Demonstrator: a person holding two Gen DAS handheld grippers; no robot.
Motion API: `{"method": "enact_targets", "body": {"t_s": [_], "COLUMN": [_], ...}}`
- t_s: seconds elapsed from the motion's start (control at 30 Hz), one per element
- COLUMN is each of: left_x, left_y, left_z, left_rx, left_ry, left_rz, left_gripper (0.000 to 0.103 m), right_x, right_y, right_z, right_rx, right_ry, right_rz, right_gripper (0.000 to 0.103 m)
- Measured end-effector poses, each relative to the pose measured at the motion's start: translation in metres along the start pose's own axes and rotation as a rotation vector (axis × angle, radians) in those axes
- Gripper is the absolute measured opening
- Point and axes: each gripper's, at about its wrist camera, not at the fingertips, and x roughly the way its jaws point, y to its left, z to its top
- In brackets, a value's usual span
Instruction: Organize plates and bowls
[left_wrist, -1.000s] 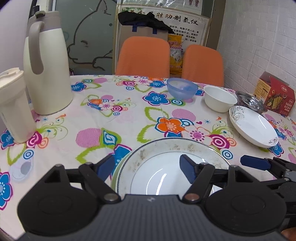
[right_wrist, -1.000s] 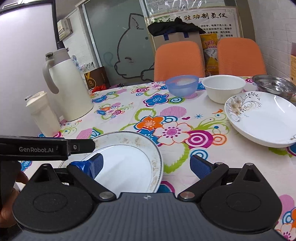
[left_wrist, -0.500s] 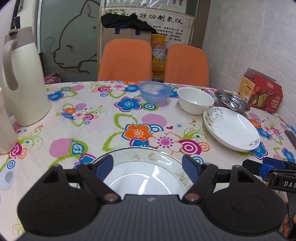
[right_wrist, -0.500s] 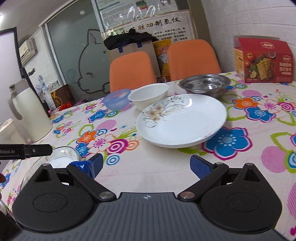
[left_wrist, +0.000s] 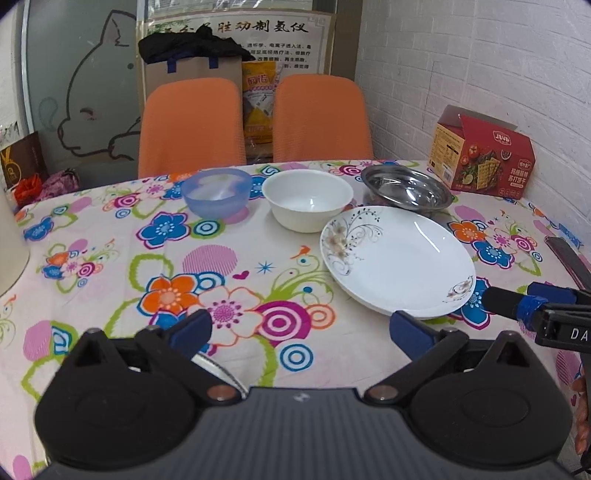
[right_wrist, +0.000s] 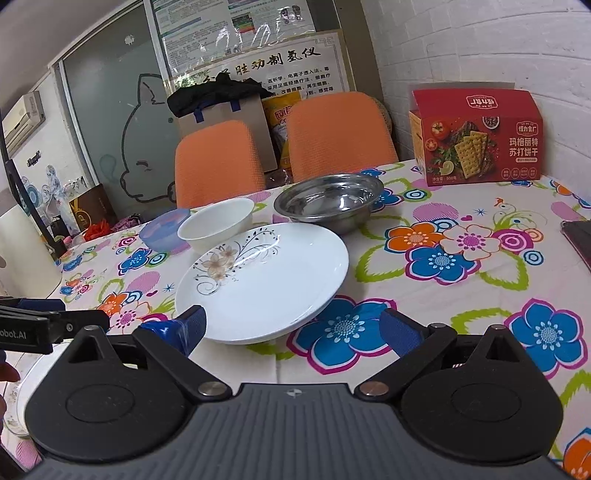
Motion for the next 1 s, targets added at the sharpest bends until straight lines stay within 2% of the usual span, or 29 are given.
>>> {"method": "enact_targets", "body": {"t_s": [0.13,0.3,0.43,0.6,0.8,0.87,1.0], "left_x": [0.012,0.038,0.075,0.128,0.156,0.161,0.163], "left_y": [-0.008,-0.002,0.007,0.007,-0.012,-0.014,-0.023], "left_z": [0.008,0.029,0.05,0.069,0.073,0.071,0.068], "left_rx": [0.006,-0.036,-0.083,-0.133,-0.084,-0.084,-0.039], "left_ry": [0.028,0.1,0.155,0.267,0.301,0.31,0.294], "left_rz": [0.015,-0.035,-0.049,-0.094,-0.098,-0.093,-0.054], "left_gripper": [0.102,0.102,0.102,0.102,0.101,0.1,0.099], "right_x": [0.014,0.034,0.057,0.086,0.113,0.114,0.112], "right_y": [-0.008,-0.017,-0.022,-0.021,-0.009,-0.001,0.0], "right_z": [0.01,0.027,0.037,0.039,0.03,0.026,0.024], "right_rx": [-0.008,-0.032,-0.059,-0.104,-0.148,-0.202,-0.209], "right_ry": [0.01,0.009,0.042,0.114,0.197,0.189,0.165], "right_rz": [0.018,0.015,-0.001,-0.025,0.013,-0.014,-0.005], "right_gripper": [0.088,0.088,0.088,0.088,0.09,0.09,0.09]}}
